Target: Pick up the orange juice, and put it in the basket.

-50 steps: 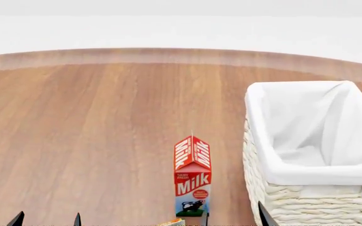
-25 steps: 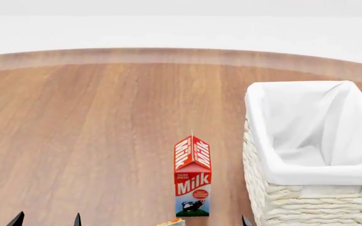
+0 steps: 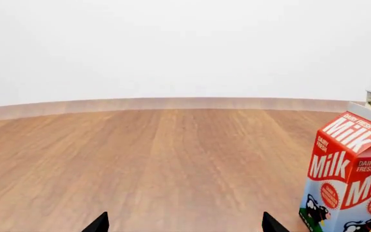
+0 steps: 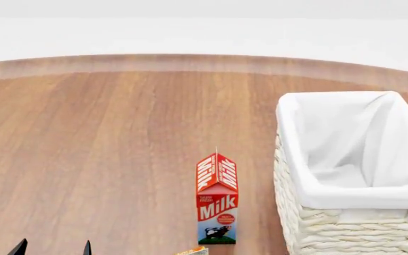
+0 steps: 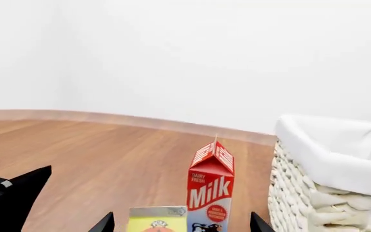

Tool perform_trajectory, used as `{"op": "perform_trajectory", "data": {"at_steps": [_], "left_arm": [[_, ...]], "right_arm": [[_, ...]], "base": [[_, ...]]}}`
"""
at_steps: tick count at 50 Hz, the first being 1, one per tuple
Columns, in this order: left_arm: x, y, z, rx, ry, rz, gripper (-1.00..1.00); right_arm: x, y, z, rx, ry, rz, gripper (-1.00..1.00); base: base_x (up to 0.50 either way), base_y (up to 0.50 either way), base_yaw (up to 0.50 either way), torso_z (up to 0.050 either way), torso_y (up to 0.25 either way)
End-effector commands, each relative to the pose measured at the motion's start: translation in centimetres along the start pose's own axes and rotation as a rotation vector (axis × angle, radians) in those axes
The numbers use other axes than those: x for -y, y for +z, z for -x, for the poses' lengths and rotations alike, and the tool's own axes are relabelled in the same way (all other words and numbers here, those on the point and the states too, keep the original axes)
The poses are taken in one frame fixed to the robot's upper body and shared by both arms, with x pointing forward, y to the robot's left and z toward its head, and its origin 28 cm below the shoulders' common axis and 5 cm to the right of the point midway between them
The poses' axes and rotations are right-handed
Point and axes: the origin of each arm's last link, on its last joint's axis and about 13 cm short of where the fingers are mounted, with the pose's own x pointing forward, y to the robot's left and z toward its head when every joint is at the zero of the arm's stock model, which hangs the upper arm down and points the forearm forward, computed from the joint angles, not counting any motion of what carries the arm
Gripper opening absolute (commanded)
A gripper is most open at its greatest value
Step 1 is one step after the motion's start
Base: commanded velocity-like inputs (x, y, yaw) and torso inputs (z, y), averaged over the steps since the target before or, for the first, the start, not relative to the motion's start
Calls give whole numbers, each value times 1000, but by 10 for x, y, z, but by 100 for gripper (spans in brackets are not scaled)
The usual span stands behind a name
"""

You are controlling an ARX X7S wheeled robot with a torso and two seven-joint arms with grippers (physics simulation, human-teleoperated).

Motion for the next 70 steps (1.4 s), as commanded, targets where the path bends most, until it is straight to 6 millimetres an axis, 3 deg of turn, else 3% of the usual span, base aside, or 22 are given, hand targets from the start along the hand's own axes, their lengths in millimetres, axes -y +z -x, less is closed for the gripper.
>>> {"op": "perform_trajectory", "data": {"at_steps": [1,13,30,70], "left_arm": [[0,0,0,0,0,0,100],[0,0,0,0,0,0,100],[0,0,0,0,0,0,100],[0,0,0,0,0,0,100]], "right_arm": [[-6,-8,10,-10,26,-18,100],[-12,-20,12,-28,46,-19,100],[-16,-47,0,-94,47,-16,100],[-21,-68,-28,-115,21,-21,100]], "base": [[0,0,0,0,0],[0,0,0,0,0],[0,0,0,0,0],[0,0,0,0,0]]}}
